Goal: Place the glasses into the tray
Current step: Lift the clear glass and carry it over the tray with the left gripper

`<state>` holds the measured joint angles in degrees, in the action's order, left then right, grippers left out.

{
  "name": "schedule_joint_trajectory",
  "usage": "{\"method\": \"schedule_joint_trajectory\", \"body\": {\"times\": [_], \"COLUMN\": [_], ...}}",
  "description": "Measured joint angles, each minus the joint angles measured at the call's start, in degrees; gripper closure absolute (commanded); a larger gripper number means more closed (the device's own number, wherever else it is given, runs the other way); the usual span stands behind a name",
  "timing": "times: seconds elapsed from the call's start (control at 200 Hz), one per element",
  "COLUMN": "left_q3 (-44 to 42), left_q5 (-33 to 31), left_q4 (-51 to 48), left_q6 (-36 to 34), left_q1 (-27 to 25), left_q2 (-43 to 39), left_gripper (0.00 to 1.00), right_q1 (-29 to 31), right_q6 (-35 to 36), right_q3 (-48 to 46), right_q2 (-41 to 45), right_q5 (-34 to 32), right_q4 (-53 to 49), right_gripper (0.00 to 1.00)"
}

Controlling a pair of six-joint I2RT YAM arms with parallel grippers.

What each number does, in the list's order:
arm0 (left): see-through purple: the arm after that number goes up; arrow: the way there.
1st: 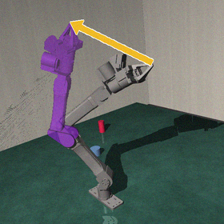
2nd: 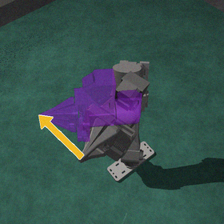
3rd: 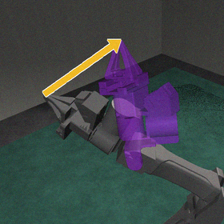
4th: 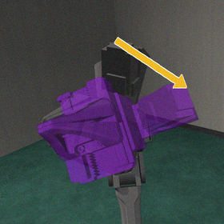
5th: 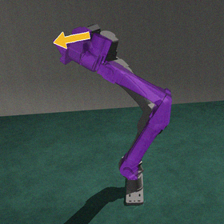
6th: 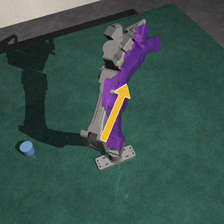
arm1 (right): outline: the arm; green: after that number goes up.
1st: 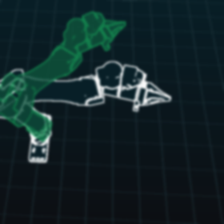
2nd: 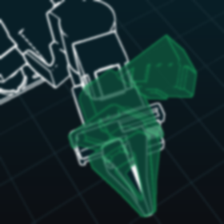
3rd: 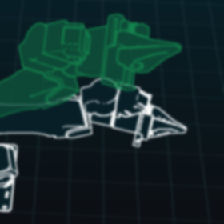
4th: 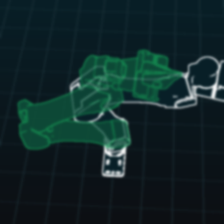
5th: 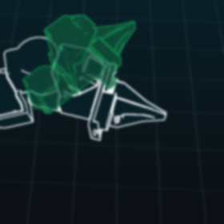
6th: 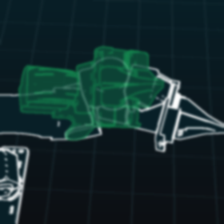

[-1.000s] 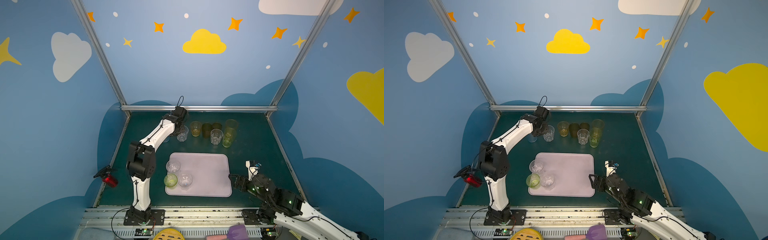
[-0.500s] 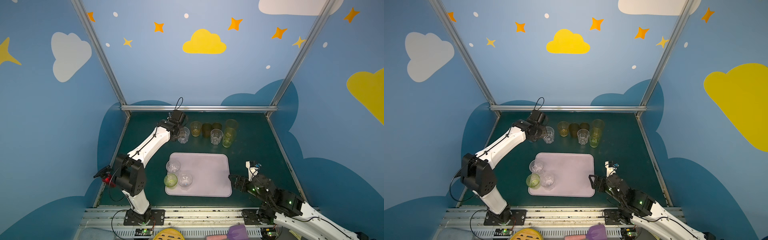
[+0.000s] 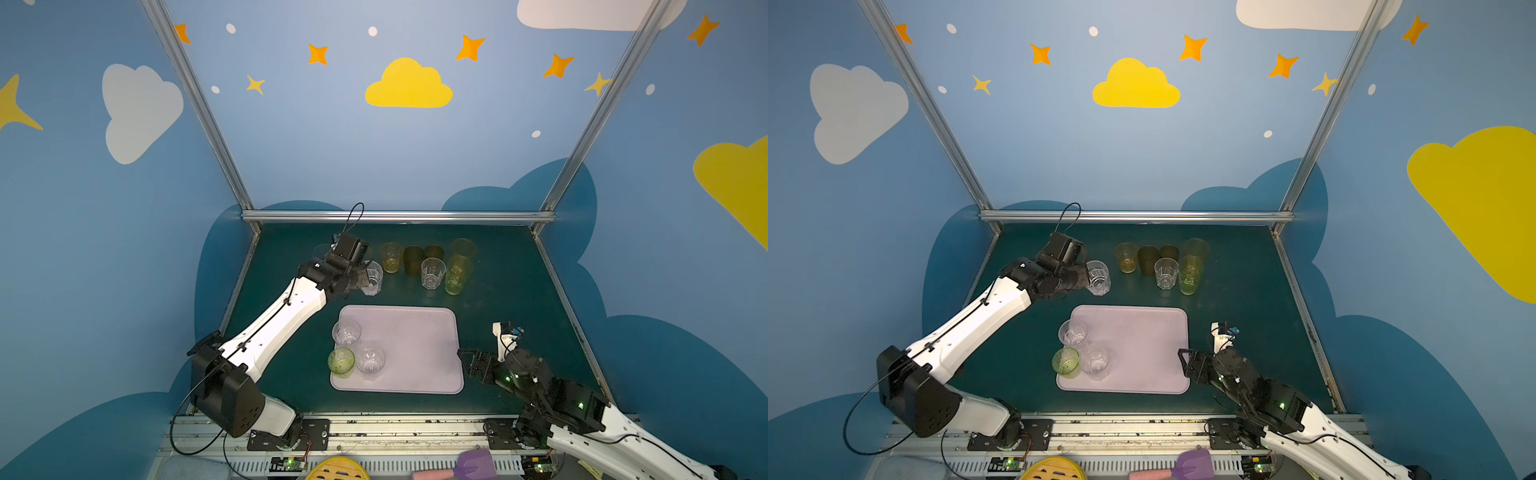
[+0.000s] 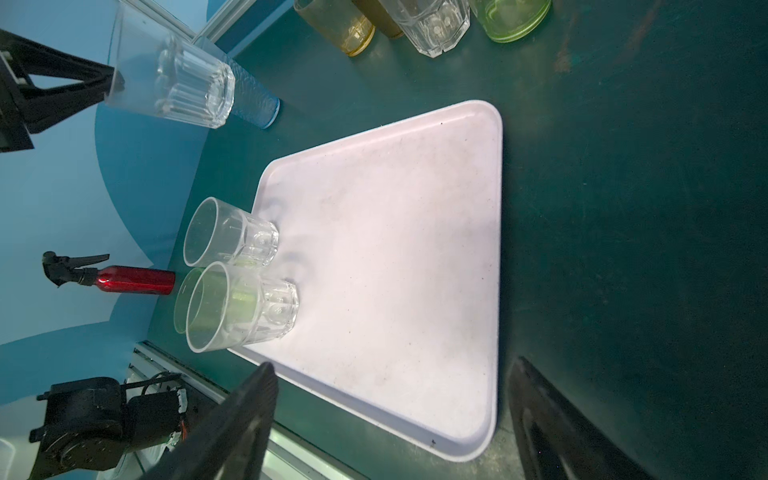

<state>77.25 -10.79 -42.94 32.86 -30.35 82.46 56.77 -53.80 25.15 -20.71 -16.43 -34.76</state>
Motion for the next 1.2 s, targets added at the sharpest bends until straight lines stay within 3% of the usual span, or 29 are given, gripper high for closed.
{"method": "schedule_joint_trajectory", "body": {"times": [0.626,1.197], "left_q3": [-11.8,-15.78], "left_q5": [-1.38,-1.25], "left_q4": [-4.68,-4.22], "left_q6": [5.44,7.32], "left_q1": [-10.43,-12.87], "left_q2": [-8.92,-8.94], "left_gripper": [0.96,0.96], "right_q1": [-0.07,-0.13], "right_q6": [-0.24,-1.38], "right_q3": [-0.35,-0.35], "right_q2": [-0.33,-1.44], "right_q5": [0.09,0.13], "right_q4": [0.0,0.04], "right_gripper": [0.14,0.14]}}
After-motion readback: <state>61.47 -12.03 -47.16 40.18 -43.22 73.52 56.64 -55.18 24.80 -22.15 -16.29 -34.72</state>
